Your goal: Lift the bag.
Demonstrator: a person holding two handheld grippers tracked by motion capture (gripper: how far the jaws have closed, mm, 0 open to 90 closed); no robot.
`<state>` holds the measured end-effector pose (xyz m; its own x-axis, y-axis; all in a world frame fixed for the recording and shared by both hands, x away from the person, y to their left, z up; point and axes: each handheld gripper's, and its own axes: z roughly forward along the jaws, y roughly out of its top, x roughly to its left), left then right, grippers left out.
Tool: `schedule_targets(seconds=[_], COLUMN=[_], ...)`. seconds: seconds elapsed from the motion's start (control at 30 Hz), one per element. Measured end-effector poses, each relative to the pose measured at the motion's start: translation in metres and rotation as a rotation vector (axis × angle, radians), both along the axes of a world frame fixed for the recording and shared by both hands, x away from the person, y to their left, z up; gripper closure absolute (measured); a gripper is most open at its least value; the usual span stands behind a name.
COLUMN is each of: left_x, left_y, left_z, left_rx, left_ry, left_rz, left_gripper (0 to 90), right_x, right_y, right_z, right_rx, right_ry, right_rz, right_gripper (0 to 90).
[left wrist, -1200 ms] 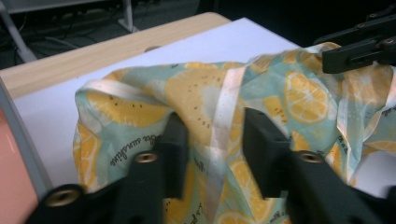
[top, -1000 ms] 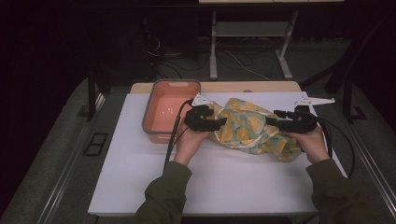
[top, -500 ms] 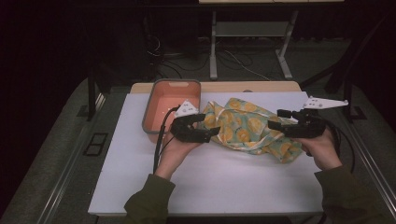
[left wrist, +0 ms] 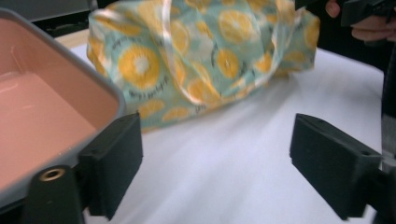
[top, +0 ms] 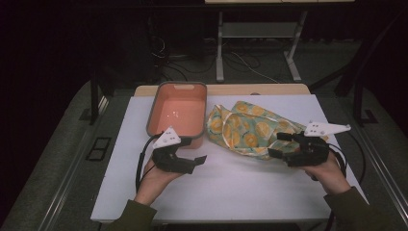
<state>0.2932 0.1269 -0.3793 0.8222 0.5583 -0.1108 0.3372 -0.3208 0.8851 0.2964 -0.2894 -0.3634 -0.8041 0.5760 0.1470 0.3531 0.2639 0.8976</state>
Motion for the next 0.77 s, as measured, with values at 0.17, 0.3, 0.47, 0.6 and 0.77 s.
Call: schedule_targets(seconds=[0.17,0.3,0.47,0.6,0.77], left_x=[-0.009,-0.014,-0.016,-0.017,-0.018], left_y=[0.018,0.029,0.039,0.041,0.038], left_z=[-0.015,-0.023,-0.031,-0.042,-0.045], left_rx=[0.016,0.027,0.022,0.028,0.055], left_ry=[0.007,0.013,0.009,0.037,0.057], left_rz=[0.008,0.010,0.007,-0.015,-0.030], left_gripper=[10.1,1.6,0.0,0.0,0.0], right_x=[-0.014,-0.020,-0.027,-0.030,-0.029], right_y=[0.001,-0.001,-0.008,-0.015,-0.015], right_z=[-0.022,-0.046,-0.066,-0.077,-0.076], right_rx=[-0.026,-0.050,-0.084,-0.134,-0.124], right_ry=[-0.002,0.007,0.039,0.061,0.063], right_rz=[0.007,0.007,-0.002,-0.011,-0.015], right_gripper=[21.9,17.7,17.2,17.2,17.2])
